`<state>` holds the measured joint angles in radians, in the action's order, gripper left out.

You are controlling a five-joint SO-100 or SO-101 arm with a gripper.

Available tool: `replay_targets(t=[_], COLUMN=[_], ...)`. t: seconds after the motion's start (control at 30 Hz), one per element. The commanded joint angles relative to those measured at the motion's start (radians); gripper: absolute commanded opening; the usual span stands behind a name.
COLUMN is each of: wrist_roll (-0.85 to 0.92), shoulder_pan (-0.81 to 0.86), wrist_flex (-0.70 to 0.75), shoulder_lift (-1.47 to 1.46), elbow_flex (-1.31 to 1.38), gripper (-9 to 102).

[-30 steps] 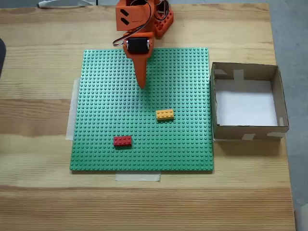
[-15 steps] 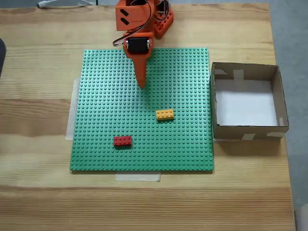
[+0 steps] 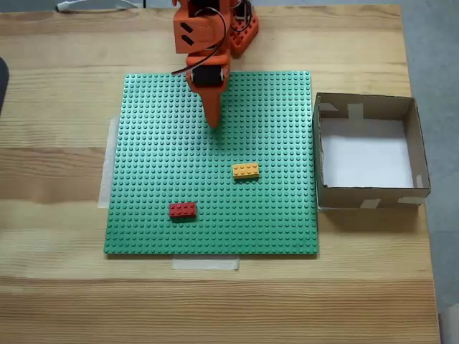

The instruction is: Pick the yellow lego block and put it in the box.

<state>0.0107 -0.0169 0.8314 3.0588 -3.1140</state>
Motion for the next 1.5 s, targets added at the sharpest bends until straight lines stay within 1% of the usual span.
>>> replay_targets(t=[0.0,0.4,0.57,0.77,1.0,1.17,1.23,1.37,1.4,1.47], wrist_roll=[0.014,-0.003,-0.003,-0.021,-0.08,-0.11,-0.121,-0.144,-0.146,-0.161], shoulder_pan=[0.005,-0.031,-0.021,-0.026,-0.054,-0.071,-0.087,-0.127,-0.135,-0.149], wrist_flex=[0.006,0.017,-0.072,-0.1,-0.023,0.0,0.041,0.127,0.147,0.176], shoulder_lift=[-0.048,-0.229,-0.304,-0.431,-0.63,-0.776,-0.848,-1.009,-1.045,-1.106], elbow_flex=[0.064,0.242,0.241,0.313,0.514,0.637,0.701,0.845,0.879,0.933], gripper=[1,3,3,3,4,5,6,9,13,15])
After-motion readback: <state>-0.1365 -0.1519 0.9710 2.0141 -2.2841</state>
